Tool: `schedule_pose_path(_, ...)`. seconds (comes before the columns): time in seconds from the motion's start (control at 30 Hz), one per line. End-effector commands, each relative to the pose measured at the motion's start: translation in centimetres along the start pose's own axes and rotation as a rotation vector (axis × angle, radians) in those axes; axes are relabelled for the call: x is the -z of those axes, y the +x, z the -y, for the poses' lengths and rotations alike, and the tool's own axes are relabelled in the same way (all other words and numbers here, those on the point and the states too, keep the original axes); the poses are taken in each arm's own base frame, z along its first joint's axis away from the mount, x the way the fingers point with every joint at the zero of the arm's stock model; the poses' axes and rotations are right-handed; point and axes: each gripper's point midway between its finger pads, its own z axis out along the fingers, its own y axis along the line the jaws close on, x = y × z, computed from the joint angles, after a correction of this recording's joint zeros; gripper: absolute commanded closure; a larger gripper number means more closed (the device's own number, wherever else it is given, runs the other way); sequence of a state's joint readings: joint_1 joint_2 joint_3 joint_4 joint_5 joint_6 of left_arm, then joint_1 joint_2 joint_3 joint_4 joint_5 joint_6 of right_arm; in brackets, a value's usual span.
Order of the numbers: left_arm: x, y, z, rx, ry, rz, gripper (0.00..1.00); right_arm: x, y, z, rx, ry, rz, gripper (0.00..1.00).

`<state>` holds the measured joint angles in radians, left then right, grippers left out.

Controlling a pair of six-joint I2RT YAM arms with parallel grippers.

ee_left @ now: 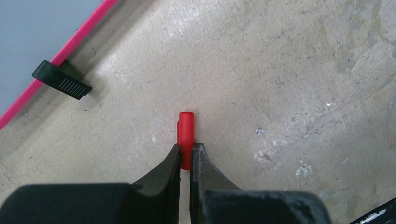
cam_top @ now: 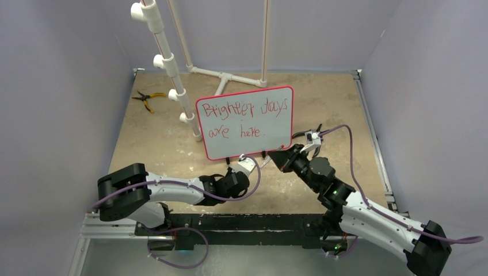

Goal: Write a sentence on the whiteboard
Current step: Pick up the pen cap from the center of the board, then close the whiteboard marker.

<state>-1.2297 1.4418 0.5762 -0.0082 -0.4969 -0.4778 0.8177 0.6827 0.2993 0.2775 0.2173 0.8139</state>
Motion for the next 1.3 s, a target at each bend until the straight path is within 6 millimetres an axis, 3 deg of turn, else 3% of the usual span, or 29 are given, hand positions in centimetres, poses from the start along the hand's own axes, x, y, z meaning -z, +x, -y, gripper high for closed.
schedule_pose_path(0.0,0.1,0.6,0.2,-0.025,-0.005,-0.014,1.0,0.2,-0.7,-1.4,-0.021,-0.04,0.005,1.0)
schedule_pose_path(0.07,0.4,0.5,0.1,-0.006,-0.003,0.001,1.0,0.4,-0.2,-1.5,-0.027,-0.048,-0.018,1.0)
schedule_pose_path(0.13,0.7,-0.9,1.0,0.058,0.044,0.069,1.0,0.6,0.3,-1.7,-0.034,-0.068,-0.042,1.0)
schedule_pose_path(0.3,2.6,-2.4,3.3,0.133,0.249,0.202,1.0,1.2,1.8,-2.3,-0.089,-0.139,-0.095,1.0)
schedule_pose_path(0.53,5.7,-2.9,5.4,0.128,0.484,0.311,1.0,1.6,3.3,-3.1,-0.133,-0.217,-0.141,1.0)
schedule_pose_path(0.73,6.4,-2.6,5.6,0.123,0.528,0.322,1.0,1.2,3.8,-3.4,-0.104,-0.22,-0.179,1.0)
schedule_pose_path(0.93,7.0,-2.8,5.9,0.136,0.558,0.344,1.0,0.6,4.6,-1.6,-0.138,-0.126,-0.198,1.0)
schedule_pose_path(1.27,7.4,-3.3,6.2,0.143,0.574,0.361,1.0,0.7,5.0,-1.5,-0.156,-0.135,-0.202,1.0)
